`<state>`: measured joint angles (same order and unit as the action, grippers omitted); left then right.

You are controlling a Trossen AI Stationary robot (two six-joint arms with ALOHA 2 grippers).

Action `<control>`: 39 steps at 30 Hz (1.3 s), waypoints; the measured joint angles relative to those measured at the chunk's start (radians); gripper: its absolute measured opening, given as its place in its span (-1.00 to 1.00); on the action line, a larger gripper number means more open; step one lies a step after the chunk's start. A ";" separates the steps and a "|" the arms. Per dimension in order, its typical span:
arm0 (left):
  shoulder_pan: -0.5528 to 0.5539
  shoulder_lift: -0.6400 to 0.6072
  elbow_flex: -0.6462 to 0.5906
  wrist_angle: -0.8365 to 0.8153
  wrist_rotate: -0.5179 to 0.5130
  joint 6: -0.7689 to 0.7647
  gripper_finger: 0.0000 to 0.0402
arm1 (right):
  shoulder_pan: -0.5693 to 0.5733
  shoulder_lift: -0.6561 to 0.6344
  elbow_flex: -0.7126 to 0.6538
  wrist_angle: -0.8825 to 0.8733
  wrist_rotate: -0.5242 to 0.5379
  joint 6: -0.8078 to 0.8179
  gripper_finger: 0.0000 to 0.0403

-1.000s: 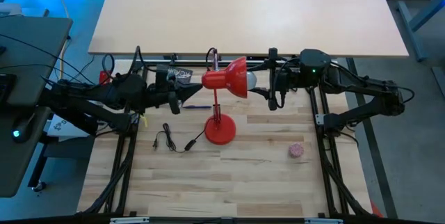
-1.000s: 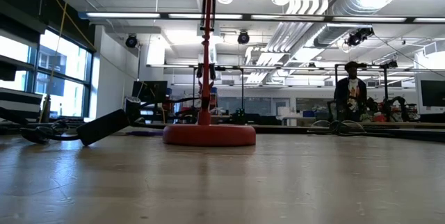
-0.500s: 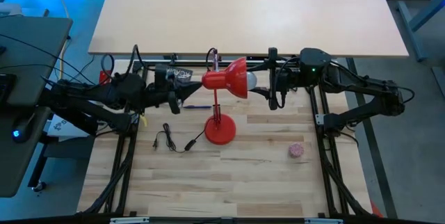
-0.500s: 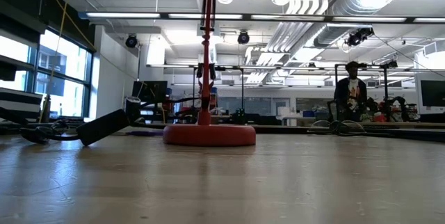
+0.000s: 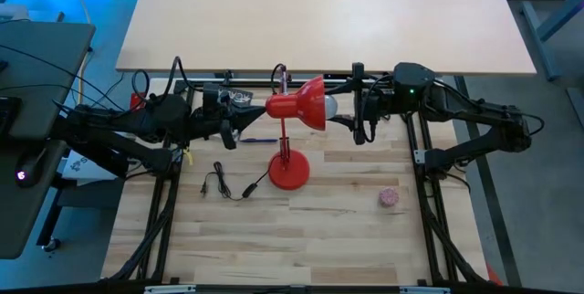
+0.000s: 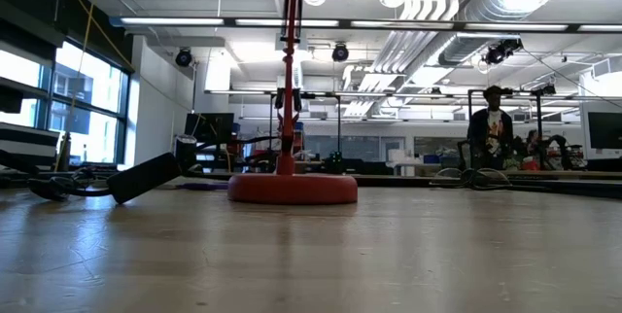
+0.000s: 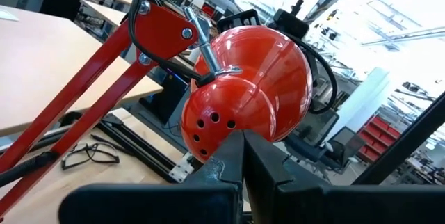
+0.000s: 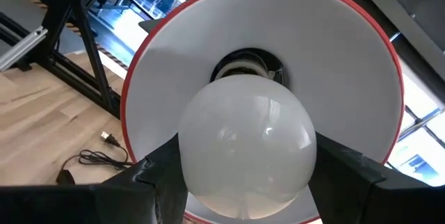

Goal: Screw lightbulb
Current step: Insert the lightbulb on the lamp

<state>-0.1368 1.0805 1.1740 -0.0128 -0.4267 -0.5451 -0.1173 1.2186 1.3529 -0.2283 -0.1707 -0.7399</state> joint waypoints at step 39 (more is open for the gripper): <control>-0.001 0.021 0.001 0.012 0.033 -0.046 -1.00 | 0.000 0.001 -0.001 0.011 -0.049 -0.099 0.13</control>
<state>-0.1376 1.1015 1.1751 -0.0006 -0.3937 -0.5911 -0.1169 1.2194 1.3521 -0.2172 -0.2196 -0.8386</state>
